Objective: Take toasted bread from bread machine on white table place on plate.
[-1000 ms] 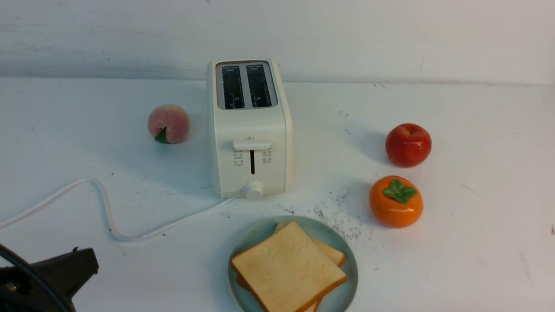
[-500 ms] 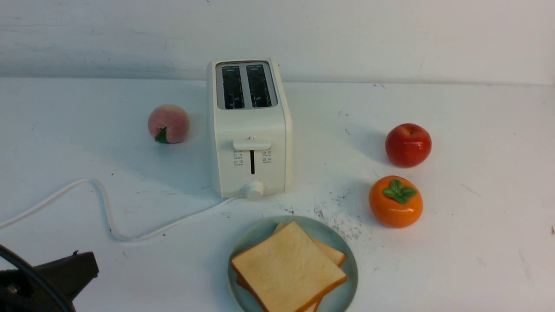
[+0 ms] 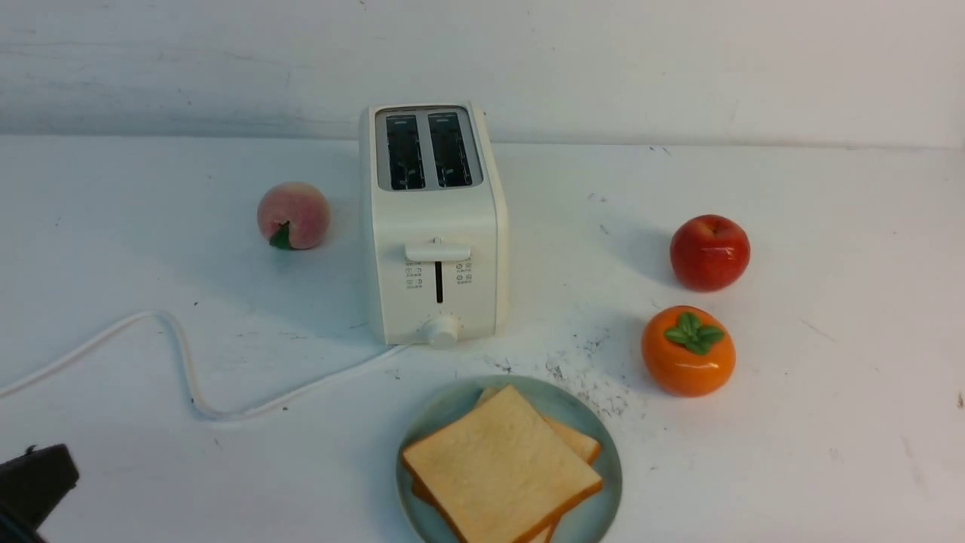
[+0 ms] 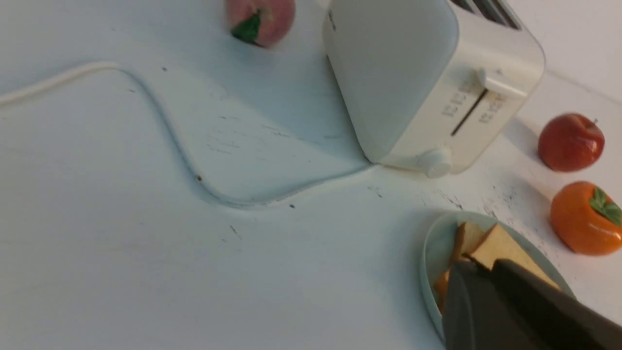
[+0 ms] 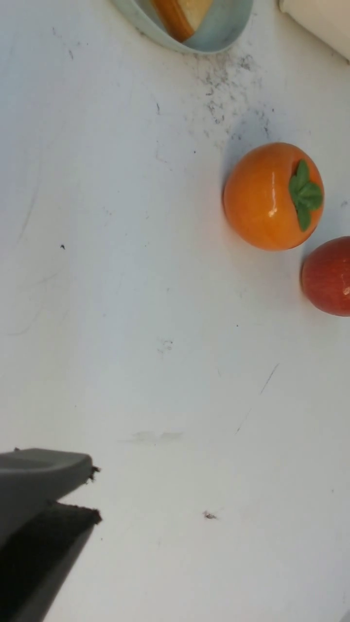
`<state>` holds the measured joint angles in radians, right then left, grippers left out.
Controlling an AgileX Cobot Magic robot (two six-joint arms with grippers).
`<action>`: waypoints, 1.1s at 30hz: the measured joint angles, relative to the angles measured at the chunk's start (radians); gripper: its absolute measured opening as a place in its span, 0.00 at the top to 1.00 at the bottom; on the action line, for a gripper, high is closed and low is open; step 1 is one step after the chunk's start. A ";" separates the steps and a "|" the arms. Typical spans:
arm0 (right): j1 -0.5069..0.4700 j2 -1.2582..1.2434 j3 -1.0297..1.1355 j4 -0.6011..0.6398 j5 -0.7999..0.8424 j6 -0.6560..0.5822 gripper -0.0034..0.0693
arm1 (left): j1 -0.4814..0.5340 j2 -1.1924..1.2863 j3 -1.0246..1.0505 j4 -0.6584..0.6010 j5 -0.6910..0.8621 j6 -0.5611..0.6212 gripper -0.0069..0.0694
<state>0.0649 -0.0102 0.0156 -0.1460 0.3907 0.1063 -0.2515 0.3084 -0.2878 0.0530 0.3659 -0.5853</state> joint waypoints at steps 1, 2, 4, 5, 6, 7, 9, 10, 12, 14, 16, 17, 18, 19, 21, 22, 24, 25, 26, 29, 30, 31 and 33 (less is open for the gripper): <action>0.000 0.000 0.000 0.000 0.000 0.000 0.80 | 0.006 -0.008 0.011 0.000 -0.002 0.000 0.86; 0.000 0.000 0.000 0.000 0.000 0.000 0.80 | 0.051 -0.064 0.055 -0.008 -0.006 0.000 0.86; 0.000 0.000 0.000 0.000 0.000 0.000 0.80 | 0.110 -0.151 0.124 -0.019 -0.017 0.000 0.86; 0.000 0.000 0.000 0.000 0.000 0.000 0.79 | 0.152 -0.201 0.173 -0.021 -0.023 0.001 0.86; 0.000 0.000 0.000 0.000 0.000 0.000 0.79 | 0.179 -0.240 0.215 -0.021 -0.023 0.002 0.86; 0.000 0.000 0.000 0.000 0.000 0.000 0.79 | 0.202 -0.276 0.255 -0.021 -0.023 0.002 0.86; 0.000 0.000 0.000 0.000 0.000 0.000 0.79 | 0.224 -0.302 0.290 -0.021 -0.017 0.002 0.86; 0.000 0.000 -0.001 0.000 0.001 0.000 0.79 | 0.238 -0.312 0.310 -0.021 0.000 0.007 0.85; -0.001 0.000 -0.001 0.000 0.002 0.000 0.78 | 0.240 -0.319 0.316 -0.021 0.008 0.035 0.85; -0.001 0.000 -0.001 0.000 0.002 0.000 0.78 | 0.233 -0.318 0.317 -0.021 0.013 0.055 0.84; -0.001 0.000 -0.001 0.000 0.002 0.000 0.78 | 0.217 -0.318 0.318 -0.022 0.015 0.081 0.84; -0.001 0.000 -0.001 0.000 0.002 0.000 0.78 | 0.206 -0.318 0.318 -0.022 0.020 0.091 0.84; -0.001 0.000 -0.001 0.000 0.002 0.000 0.77 | 0.199 -0.318 0.318 -0.022 0.021 0.095 0.84; -0.001 0.000 -0.001 0.000 0.002 0.000 0.77 | 0.193 -0.318 0.318 -0.022 0.021 0.097 0.84; -0.001 0.000 -0.001 0.000 0.002 0.000 0.77 | 0.180 -0.318 0.318 -0.022 0.022 0.098 0.84; -0.001 0.000 -0.001 0.000 0.002 0.000 0.77 | 0.175 -0.318 0.318 -0.022 0.022 0.099 0.84; -0.001 0.000 -0.001 0.000 0.002 0.000 0.77 | 0.165 -0.318 0.318 -0.022 0.022 0.099 0.84; -0.001 0.000 -0.001 0.000 0.002 0.000 0.77 | 0.152 -0.318 0.318 -0.022 0.022 0.099 0.84; -0.001 0.000 -0.001 0.000 0.002 0.000 0.77 | 0.142 -0.318 0.318 -0.024 0.022 0.099 0.84; -0.001 0.000 -0.001 0.000 0.002 0.000 0.77 | 0.120 -0.318 0.318 -0.024 0.022 0.100 0.83; -0.001 0.000 -0.001 -0.001 0.002 0.000 0.76 | 0.119 -0.318 0.318 -0.024 0.022 0.100 0.83; -0.001 0.000 -0.001 -0.001 0.002 0.000 0.76 | 0.118 -0.318 0.318 -0.024 0.022 0.100 0.83; -0.001 0.000 -0.001 -0.001 0.002 0.000 0.76 | 0.118 -0.318 0.318 -0.024 0.022 0.100 0.83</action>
<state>0.0641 -0.0102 0.0148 -0.1469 0.3927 0.1063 -0.1333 -0.0100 0.0302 0.0294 0.3876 -0.4857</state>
